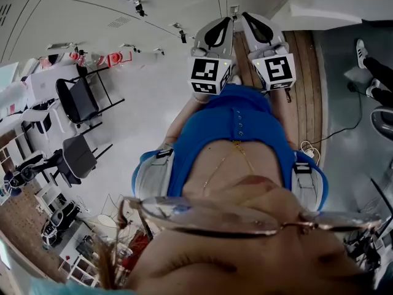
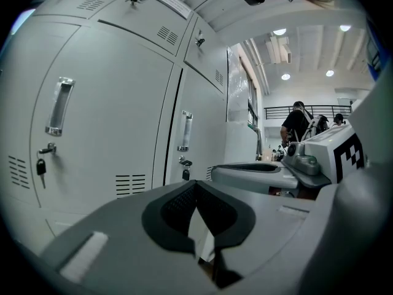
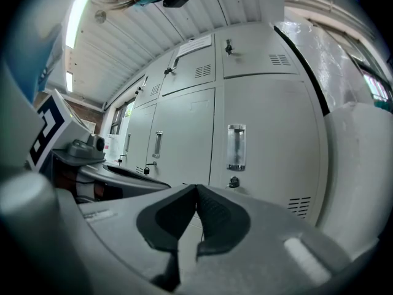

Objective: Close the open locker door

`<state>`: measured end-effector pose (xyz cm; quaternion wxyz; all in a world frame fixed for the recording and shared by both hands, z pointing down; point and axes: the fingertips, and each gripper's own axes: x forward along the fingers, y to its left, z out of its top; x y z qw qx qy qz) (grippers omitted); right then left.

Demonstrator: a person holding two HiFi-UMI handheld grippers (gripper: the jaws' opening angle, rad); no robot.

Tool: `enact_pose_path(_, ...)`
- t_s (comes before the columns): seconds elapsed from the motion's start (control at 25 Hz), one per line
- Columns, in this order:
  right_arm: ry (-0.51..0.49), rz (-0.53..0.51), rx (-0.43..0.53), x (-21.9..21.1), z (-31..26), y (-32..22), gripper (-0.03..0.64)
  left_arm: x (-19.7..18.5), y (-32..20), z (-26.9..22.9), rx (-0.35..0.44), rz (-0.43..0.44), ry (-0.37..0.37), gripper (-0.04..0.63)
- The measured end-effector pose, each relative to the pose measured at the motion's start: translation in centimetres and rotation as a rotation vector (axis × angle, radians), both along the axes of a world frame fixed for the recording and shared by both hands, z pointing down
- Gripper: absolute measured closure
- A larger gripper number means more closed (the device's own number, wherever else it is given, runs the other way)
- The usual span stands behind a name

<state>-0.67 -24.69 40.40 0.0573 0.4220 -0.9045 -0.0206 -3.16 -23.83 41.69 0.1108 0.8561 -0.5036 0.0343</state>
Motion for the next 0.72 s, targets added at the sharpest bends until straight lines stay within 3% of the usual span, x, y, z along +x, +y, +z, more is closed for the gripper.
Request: enact_pose_path(0.72,0.017,-0.049,-0.030,0.2,0.8,1.7,0.614,0.5,1.4,0.3,-0.007,-0.014,-0.020,0.598)
